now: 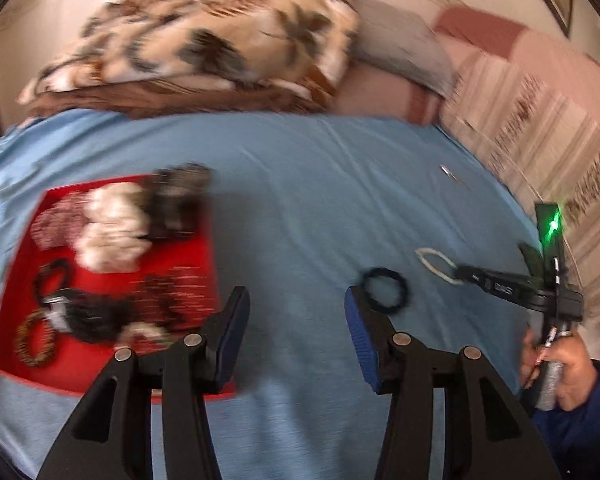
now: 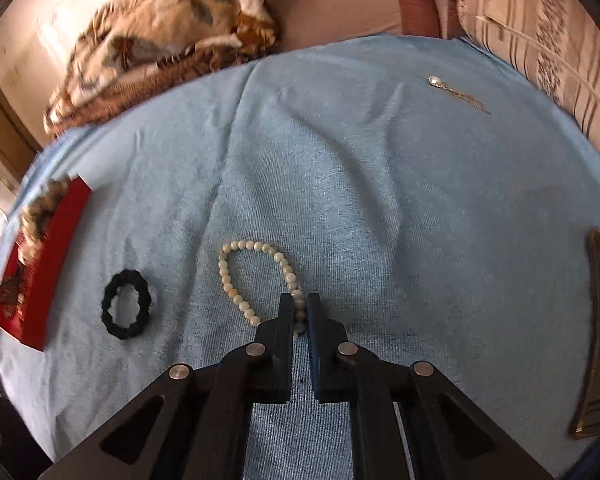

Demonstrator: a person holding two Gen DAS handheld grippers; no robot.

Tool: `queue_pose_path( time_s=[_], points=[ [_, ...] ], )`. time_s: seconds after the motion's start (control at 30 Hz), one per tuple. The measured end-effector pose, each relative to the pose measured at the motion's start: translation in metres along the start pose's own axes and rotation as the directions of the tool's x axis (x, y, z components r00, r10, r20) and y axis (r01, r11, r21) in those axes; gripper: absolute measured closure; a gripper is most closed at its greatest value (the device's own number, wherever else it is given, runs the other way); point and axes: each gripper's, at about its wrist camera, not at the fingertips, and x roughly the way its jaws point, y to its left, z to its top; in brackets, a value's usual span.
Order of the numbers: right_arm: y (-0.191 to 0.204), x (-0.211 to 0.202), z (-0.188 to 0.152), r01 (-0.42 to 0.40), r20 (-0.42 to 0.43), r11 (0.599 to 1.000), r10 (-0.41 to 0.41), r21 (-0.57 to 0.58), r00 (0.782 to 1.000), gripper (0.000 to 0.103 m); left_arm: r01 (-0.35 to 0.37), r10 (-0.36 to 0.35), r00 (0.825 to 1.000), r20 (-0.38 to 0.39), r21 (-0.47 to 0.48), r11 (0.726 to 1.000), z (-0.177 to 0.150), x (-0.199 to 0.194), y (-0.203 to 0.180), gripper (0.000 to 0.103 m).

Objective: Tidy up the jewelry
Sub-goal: 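Move both tools to the black hair tie and beaded bracelet, then grasp the black hair tie with the left tool while the right tool grasps the cream beaded bracelet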

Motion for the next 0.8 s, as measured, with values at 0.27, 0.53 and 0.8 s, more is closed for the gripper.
queue_pose_path(
  time_s=[0.27,0.53,0.8],
  points=[
    [-0.003,0.003,-0.002,-0.066,0.063,0.998,0.065,0.010,0.996,0.092,0.024,-0.021,0.985,-0.173,0.015,1.000,0.012,0.078,-0.035,0.055],
    [0.010,0.010,0.005,-0.076,0.064,0.996,0.079,-0.048,0.995,0.065,0.036,-0.032,0.972,-0.233,0.011,0.999,0.010,0.114,-0.044,0.055],
    [0.031,0.023,0.010,0.037,0.057,0.981,-0.026,-0.191,0.998,0.075,-0.002,0.015,0.977,-0.213,0.061,0.998,0.007,0.123,-0.057,0.055]
  ],
)
